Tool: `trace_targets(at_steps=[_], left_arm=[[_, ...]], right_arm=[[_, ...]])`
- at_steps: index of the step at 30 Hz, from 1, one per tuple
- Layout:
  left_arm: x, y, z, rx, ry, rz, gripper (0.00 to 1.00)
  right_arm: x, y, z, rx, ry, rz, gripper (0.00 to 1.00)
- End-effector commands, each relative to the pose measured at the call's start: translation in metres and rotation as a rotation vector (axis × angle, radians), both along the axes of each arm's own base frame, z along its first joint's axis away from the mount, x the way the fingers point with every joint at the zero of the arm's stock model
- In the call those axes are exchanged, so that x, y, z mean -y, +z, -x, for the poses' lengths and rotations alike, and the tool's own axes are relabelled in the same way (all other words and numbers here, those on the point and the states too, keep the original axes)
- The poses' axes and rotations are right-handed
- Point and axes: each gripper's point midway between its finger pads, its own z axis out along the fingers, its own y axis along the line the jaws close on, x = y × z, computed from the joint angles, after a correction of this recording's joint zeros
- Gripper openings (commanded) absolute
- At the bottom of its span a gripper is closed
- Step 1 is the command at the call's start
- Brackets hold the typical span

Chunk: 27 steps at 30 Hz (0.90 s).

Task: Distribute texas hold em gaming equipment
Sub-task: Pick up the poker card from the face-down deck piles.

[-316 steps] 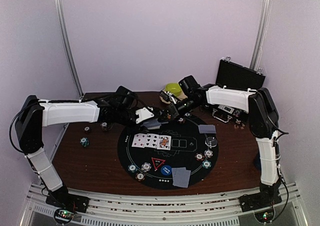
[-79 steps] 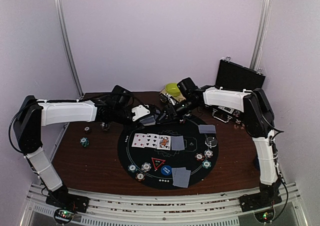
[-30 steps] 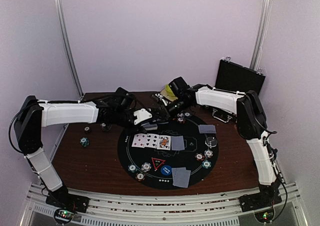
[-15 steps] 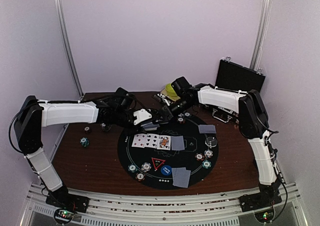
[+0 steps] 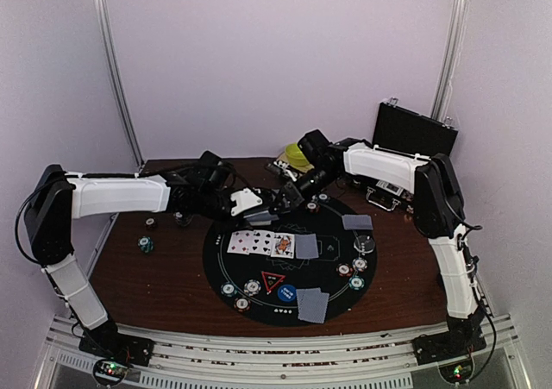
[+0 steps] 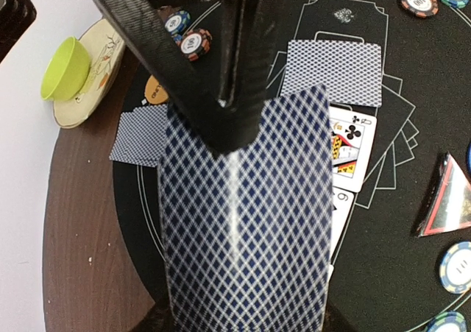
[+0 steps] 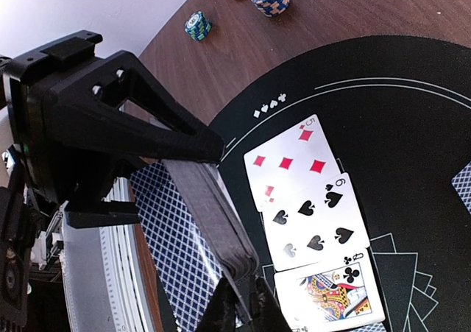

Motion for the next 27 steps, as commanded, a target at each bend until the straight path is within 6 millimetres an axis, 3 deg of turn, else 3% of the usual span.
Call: trace_targets(at_steps=[1,5,13,22,27], left_arm=[[0.012,0.018,-0.007,0.054,-0.022,0.056,0.11],[0.012,0.018,-0.007,0.053,-0.022,0.056,0.11],[0.009,0.017,-0.01,0.064,-0.004,0.054,0.1],[-0.003,0.015,-0.024,0.071,0.049,0.055,0.1],[-0.008,0.009,-0.03,0.068,0.071,0.043,0.1]], right_arm=[[0.013,0.026,-0.004,0.081,-0.001,0.026,0.09],[0.015,0.031,-0.002,0.097,0.016,0.039,0.0],[0.026,0.029,0.004,0.074,0.03,0.054,0.0],[0.068,0.041,-0.007,0.042,-0.082,-0.027,0.0],[0.102,0.044,-0.027,0.053,-0.291,-0.075,0.0]])
